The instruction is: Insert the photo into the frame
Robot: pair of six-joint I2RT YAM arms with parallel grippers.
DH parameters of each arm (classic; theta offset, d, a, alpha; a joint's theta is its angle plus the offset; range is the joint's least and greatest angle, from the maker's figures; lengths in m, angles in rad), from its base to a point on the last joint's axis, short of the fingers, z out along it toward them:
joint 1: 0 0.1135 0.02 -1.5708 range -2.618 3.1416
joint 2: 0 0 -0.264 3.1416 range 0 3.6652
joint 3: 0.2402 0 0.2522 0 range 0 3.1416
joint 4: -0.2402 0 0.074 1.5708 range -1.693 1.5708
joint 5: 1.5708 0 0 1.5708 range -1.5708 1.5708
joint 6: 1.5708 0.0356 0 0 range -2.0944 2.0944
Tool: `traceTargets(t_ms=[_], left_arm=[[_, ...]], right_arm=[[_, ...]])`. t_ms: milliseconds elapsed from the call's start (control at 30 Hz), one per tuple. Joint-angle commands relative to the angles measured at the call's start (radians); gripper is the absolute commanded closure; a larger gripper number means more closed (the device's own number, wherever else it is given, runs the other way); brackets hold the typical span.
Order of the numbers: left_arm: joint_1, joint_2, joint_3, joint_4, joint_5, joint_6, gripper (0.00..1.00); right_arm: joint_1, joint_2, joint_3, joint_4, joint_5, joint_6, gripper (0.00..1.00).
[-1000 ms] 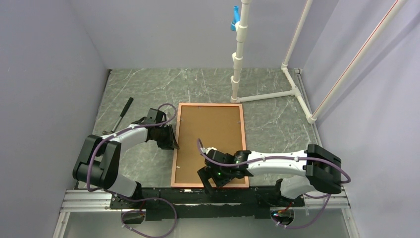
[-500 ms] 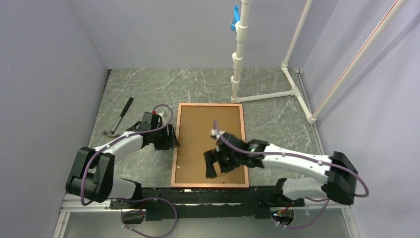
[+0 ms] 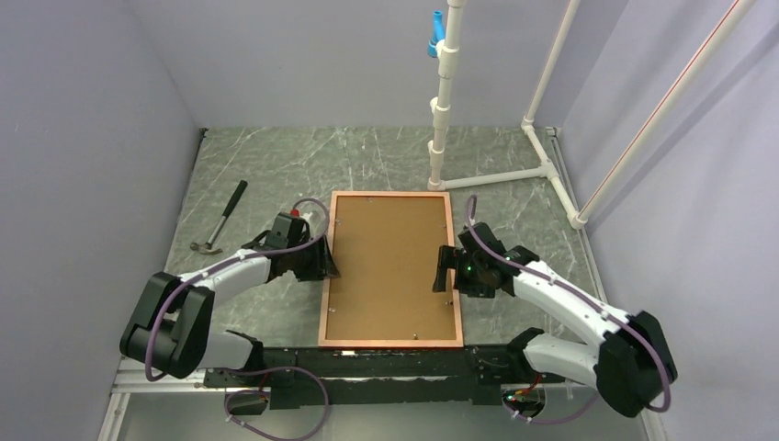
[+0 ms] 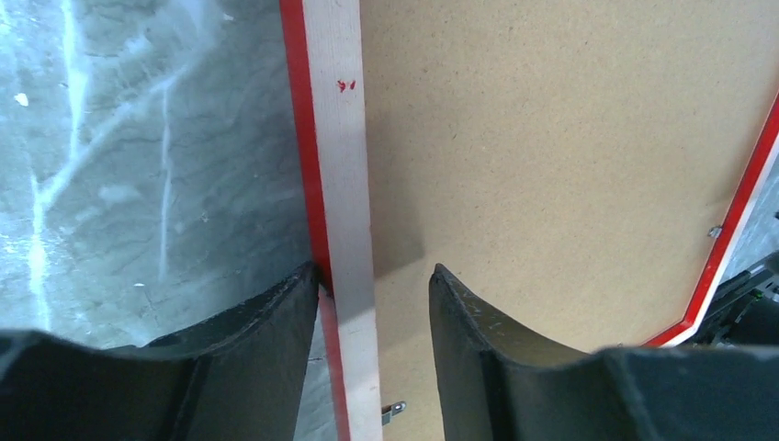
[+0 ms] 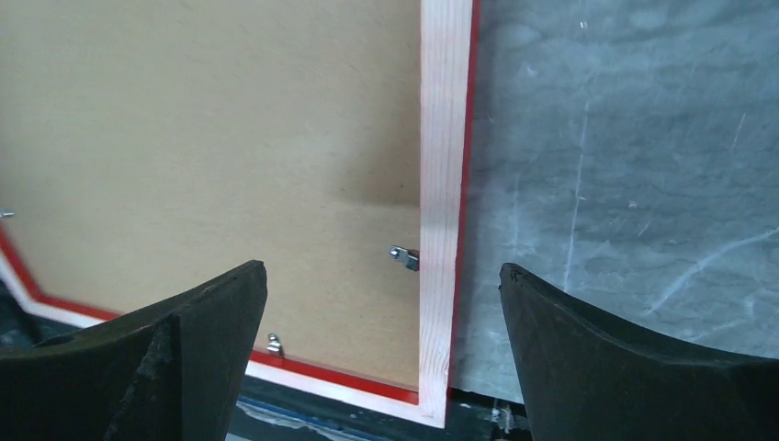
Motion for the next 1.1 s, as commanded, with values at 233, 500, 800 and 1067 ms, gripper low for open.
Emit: traceTargets(t_ms=[233, 500, 800, 1067], left_arm=[[-0.125, -0.04, -0.107, -0.059, -0.015, -0.111, 0.56], [-0.203, -0.27, -0.174, -0.148, -0.06, -0.199, 0.6], [-0.256, -0.361, -0.222, -0.14, -0.035, -0.273, 0.63], [-0.309, -0.446, -0.291, -0.087, -0.039, -0.364, 0.64]], right_arm=[[-0.012, 0.201, 0.012, 0.186, -0.156, -0.121, 0.01], [0.084, 0.384, 0.154, 0.213, -0.211, -0.193, 0.01], [0.149, 0.581, 0.362, 0.224, -0.235, -0.251, 0.01], [0.151, 0.771, 0.629, 0.198, -0.242, -0.32, 0.0]])
